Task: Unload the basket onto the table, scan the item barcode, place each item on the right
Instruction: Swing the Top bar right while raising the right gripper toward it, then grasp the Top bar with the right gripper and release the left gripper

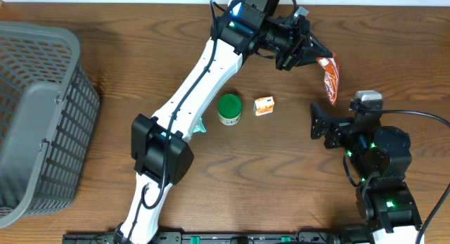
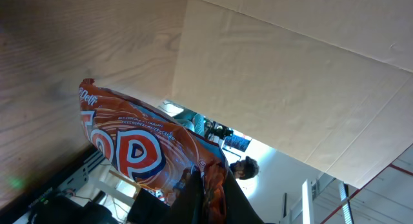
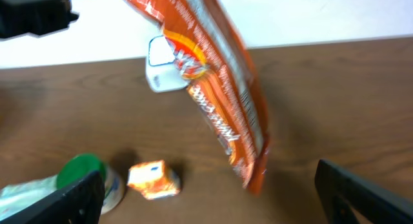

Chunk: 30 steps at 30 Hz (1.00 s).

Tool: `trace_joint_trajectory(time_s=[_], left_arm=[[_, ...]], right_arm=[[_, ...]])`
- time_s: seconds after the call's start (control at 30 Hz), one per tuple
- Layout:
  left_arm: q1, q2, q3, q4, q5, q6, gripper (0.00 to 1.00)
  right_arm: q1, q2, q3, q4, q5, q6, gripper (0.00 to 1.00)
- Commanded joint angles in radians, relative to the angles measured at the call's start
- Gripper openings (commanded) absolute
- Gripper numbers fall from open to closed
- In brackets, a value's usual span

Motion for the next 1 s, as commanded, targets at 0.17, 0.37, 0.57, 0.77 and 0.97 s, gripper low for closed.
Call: trace_joint_trajectory(time_s=[0.17,0.37,0.57,0.77,0.97], left_arm=[[0.005,-0.005,-0.001,0.007,0.023,-0.012,0.07],[0.005,-0.005,-0.001,0.007,0.064,-0.012,0.07],[0.005,-0.005,-0.001,0.007,0.071,-0.012,0.07],[0.005,-0.005,-0.001,0.008,0.071,-0.011,0.07],[0.005,-0.005,-0.001,0.008,0.071,-0.011,0.07]], right_arm=[[0.010,0.084,-0.001,0.047,0.140,-0.061,0.74],[0.010,0.202,-0.001,0.152,0.138,-0.066,0.49],[0.010,0.214,0.002,0.218,0.139,-0.047,0.12],[0.009,0.162,0.014,0.204,0.205,-0.032,0.01],[0.000,0.045,0.032,0.077,0.354,-0.020,0.01]])
